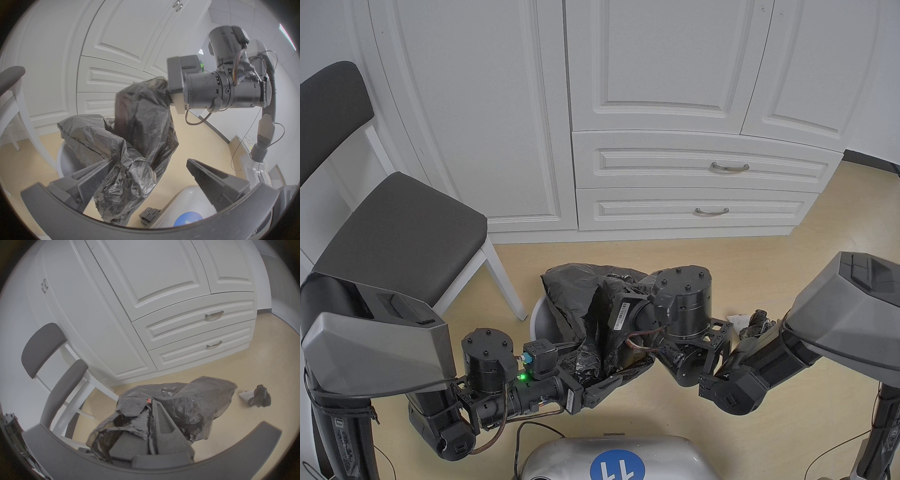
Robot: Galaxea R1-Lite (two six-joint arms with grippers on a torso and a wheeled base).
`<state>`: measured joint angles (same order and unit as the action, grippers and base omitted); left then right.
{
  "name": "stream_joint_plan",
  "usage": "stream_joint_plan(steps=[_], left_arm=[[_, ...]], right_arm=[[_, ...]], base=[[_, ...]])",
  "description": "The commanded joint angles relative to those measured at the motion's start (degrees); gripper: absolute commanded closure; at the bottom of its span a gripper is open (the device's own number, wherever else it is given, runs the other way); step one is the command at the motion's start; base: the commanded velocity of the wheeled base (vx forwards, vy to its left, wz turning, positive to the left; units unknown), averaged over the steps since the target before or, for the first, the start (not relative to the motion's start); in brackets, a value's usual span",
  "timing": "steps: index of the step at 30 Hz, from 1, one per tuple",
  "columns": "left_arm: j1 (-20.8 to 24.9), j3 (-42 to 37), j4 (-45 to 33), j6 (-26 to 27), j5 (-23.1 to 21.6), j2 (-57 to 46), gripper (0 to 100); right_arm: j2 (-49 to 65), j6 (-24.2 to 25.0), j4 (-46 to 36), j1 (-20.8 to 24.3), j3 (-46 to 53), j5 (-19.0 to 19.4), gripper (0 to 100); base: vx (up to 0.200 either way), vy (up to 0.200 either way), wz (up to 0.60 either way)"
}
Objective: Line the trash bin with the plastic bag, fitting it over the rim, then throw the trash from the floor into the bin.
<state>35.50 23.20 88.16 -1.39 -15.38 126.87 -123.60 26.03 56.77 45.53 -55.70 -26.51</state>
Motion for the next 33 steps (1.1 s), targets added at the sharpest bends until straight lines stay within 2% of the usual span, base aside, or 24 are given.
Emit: stream_joint_plan(steps=[1, 4, 12, 16, 20, 33], left_arm=[[1.0, 0.9, 0.0, -0.1, 0.1, 0.7, 0], [1.6, 1.9, 0.0, -0.2, 0.3, 1.3, 0], [2.8, 3.1, -0.1, -2.4, 0.9, 1.7, 0], [3.4, 5.4, -0.1, -2.5, 7.0, 3.1, 0], [4.8, 7.2, -0.1, -3.0, 12.4, 4.5, 0], [5.7, 9.0, -0.1, -4.7, 12.9, 5.2, 0]], right_arm=[[-0.3, 1.5, -1.0, 1.5, -1.7, -0.8, 100], [-0.5, 3.1, -3.1, 2.4, -3.2, -2.7, 100], [-0.7, 6.4, -5.7, 3.6, -5.3, -3.5, 100], [-1.4, 6.7, -5.7, 4.0, -6.5, -5.2, 100], [-1.6, 7.1, -5.7, 4.4, -6.8, -5.4, 100], [-1.7, 7.4, -5.8, 4.8, -6.8, -5.5, 100]], base=[[0.0, 0.0, 0.0], [0.0, 0.0, 0.0], [0.0, 0.0, 0.0], [0.0, 0.0, 0.0], [0.0, 0.0, 0.0], [0.0, 0.0, 0.0]])
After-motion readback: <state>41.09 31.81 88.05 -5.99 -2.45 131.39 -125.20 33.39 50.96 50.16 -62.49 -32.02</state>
